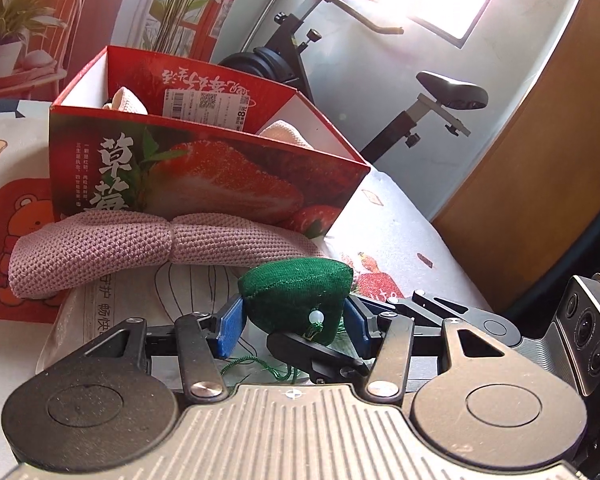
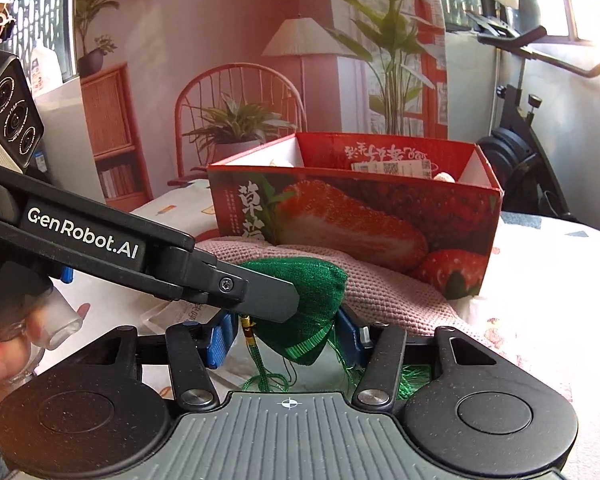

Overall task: Organize soft objects
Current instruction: 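Close the left tool on the green tasselled pouch, then lift the green pouch with the left tool and carry it over the box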

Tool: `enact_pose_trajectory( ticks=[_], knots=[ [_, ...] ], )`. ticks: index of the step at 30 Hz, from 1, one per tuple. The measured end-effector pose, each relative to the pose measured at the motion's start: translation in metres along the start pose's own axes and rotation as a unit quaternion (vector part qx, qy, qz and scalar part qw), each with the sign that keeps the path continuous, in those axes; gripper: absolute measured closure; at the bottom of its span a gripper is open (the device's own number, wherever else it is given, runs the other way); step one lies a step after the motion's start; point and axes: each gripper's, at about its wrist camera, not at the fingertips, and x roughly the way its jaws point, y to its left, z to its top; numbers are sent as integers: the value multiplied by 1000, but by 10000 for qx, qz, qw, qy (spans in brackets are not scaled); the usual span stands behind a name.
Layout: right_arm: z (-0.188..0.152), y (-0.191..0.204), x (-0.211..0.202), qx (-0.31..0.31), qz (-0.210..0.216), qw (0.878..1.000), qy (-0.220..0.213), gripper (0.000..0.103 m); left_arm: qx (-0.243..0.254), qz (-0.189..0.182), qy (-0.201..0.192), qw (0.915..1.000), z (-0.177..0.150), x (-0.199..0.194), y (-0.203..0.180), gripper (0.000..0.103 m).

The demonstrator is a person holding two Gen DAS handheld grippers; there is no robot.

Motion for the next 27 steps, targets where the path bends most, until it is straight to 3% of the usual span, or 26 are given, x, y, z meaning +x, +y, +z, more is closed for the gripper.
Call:
enact_pose_trajectory(
  ticks=[17, 27],
  knots=[
    [26, 13, -15, -608, -39, 9978, -278, 53, -39, -94, -431, 9990, 10, -23, -4, 47],
    [88, 10, 6, -933, 192, 9942, -490, 53, -189, -19, -956, 9952, 54, -37, 3, 47]
  ],
)
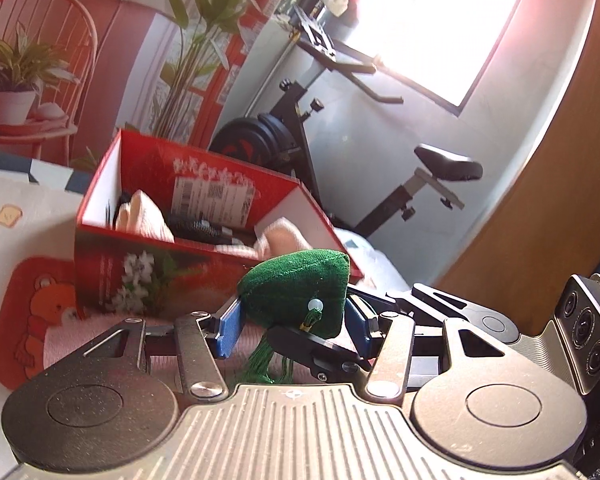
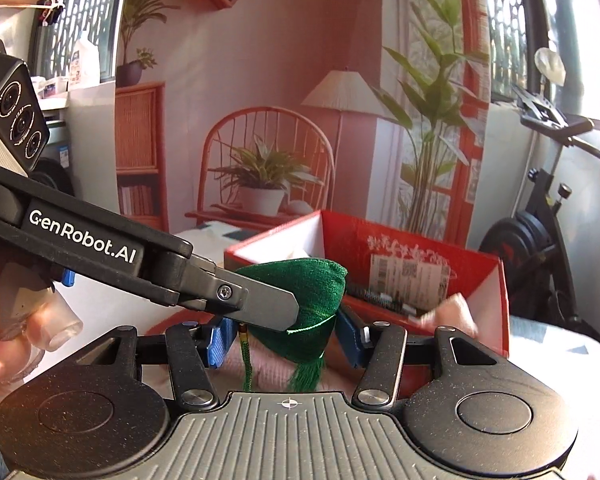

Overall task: Organize soft objects
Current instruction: 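Lift the green pouch with the left tool and carry it over the box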

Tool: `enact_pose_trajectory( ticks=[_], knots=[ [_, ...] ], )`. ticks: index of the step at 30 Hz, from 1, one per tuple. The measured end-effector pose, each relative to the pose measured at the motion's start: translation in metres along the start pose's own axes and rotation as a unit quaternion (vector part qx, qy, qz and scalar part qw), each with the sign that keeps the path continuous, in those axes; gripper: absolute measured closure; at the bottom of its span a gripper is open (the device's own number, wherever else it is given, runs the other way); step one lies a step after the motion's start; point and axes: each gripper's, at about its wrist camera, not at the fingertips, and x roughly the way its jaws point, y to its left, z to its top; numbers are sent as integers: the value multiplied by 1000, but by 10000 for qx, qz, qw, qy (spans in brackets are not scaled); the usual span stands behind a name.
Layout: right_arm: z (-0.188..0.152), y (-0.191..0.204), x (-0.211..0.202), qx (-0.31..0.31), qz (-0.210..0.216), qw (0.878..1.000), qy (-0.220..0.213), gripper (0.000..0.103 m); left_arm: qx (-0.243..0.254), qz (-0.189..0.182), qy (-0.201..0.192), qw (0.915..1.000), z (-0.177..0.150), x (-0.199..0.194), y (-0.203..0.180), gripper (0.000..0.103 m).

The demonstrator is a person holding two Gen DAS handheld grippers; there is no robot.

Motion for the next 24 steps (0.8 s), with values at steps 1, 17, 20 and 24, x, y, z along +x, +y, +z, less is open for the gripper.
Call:
enact_pose_trajectory(
  ticks=[1, 17, 20, 24],
  knots=[
    [7, -2, 3, -34, 8, 10000, -51, 53, -7, -7, -77, 10000, 7, 0, 0, 47],
    [109, -62, 42, -780, -422, 9931, -771, 53, 314, -179, -830, 9959, 107, 41, -18, 47],
    [111, -80, 54, -826, -455, 9934, -660, 53, 289, -146, -681, 9972, 114, 64, -14, 47],
    [103, -104, 75, -686, -428, 9961, -366, 53, 247, -115, -396, 9988, 110, 94, -6, 47]
  ],
)
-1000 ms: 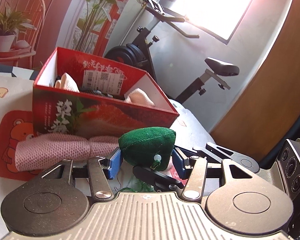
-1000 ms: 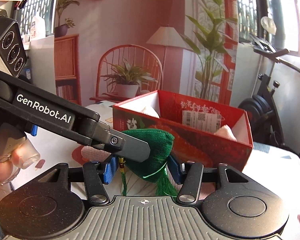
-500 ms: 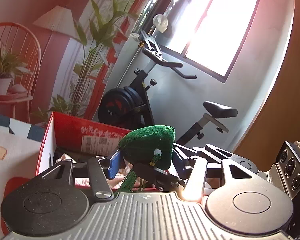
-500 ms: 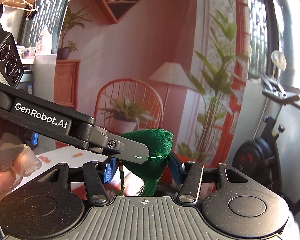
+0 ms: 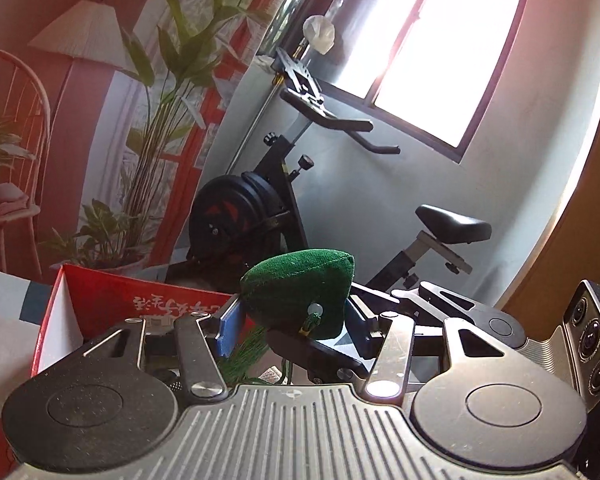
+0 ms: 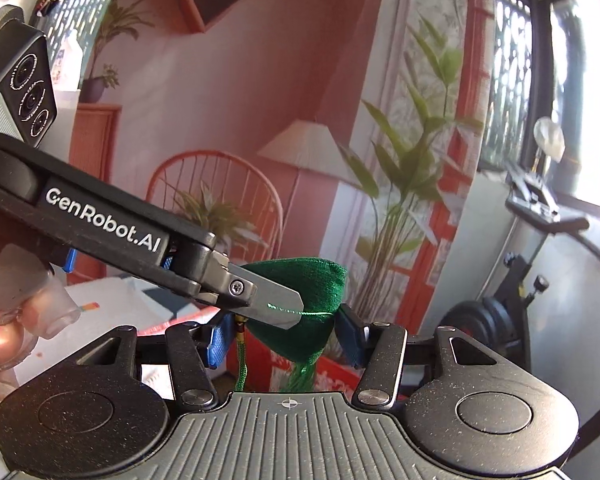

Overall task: Organize soft objects
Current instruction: 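Lift the green pouch with the left tool and carry it over the box, then open the left tool to drop the green pouch into the box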

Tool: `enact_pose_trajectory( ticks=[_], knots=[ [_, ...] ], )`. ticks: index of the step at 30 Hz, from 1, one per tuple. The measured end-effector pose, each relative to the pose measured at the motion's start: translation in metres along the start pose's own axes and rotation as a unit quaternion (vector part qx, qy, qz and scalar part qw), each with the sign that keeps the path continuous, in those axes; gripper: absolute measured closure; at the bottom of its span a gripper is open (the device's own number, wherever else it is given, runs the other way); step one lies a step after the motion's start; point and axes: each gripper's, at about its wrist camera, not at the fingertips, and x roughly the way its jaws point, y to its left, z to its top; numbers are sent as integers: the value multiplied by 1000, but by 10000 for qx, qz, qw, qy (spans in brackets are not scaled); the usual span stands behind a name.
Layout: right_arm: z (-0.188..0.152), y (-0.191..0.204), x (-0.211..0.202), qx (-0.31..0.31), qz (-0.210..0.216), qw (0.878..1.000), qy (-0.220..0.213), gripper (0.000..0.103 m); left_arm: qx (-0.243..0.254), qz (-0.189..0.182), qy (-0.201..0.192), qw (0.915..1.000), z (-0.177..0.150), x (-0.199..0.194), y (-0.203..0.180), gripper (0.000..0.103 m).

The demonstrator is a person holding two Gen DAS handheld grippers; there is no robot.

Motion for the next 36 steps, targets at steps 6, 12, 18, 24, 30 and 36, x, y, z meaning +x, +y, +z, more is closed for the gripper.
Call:
enact_pose_trajectory(
  ticks=[6, 12, 18, 24, 30, 36],
  knots=[
    [-36, -23, 34, 241, 125, 9980, 563, 53, -267, 39, 578, 9980, -17, 47, 22, 47],
    [-58, -39, 62, 381, 150, 9938, 1031, 53, -501, 38, 900, 9947, -21, 80, 39, 47],
    [-65, -49, 83, 502, -294, 9884, 1401, 47, -487, 41, 966, 9941, -17, 92, 36, 46],
    [-75, -59, 75, 920, -561, 9843, 1400, 40, -230, 285, 928, 9950, -20, 78, 32, 46],
    [-75, -52, 46, 1077, -617, 9839, 1288, 40, 13, 492, 837, 9953, -21, 46, 31, 45],
    [-80, -31, 13, 1188, -692, 9828, 1230, 40, 176, 753, 730, 9943, -29, 0, 37, 43]
  ],
)
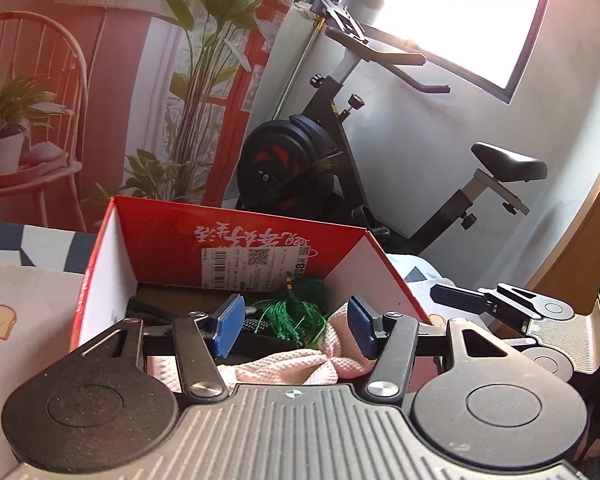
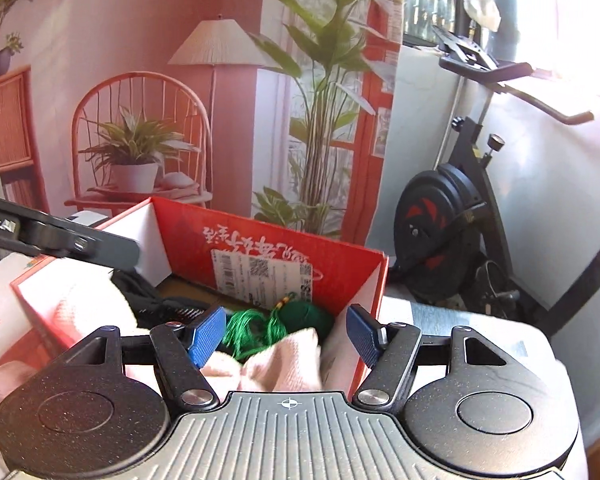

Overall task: Organize soft objects
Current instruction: 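Move both tools back to the pink knit cloth beside the box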

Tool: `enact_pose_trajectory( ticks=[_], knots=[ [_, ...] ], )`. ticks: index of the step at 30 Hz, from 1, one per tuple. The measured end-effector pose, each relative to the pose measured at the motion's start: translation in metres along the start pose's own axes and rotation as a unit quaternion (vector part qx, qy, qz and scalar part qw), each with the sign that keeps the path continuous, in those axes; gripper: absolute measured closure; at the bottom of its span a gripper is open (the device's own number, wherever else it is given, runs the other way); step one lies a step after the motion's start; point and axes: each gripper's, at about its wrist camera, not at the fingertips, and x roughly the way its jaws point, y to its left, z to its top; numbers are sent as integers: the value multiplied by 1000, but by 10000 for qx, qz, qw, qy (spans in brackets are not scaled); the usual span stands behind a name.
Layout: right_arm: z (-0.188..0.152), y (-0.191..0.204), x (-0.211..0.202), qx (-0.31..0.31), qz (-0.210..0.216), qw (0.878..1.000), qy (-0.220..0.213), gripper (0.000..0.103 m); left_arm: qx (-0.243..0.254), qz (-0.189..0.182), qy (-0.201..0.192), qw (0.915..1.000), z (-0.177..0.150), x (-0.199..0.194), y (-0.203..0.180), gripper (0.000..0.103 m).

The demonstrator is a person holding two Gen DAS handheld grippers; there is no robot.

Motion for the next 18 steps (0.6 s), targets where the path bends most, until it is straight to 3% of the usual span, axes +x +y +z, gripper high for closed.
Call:
enact_pose_trajectory(
  ticks=[9, 18],
  knots=[
    [-37, 12, -41, 269, -138, 9995, -84, 40, -207, 325, -61, 9992, -34, -52, 27, 41],
    [-76, 23, -64, 434, -267, 9984, -246, 39, -513, 558, 203, 9969, -75, -62, 45, 41]
  ],
)
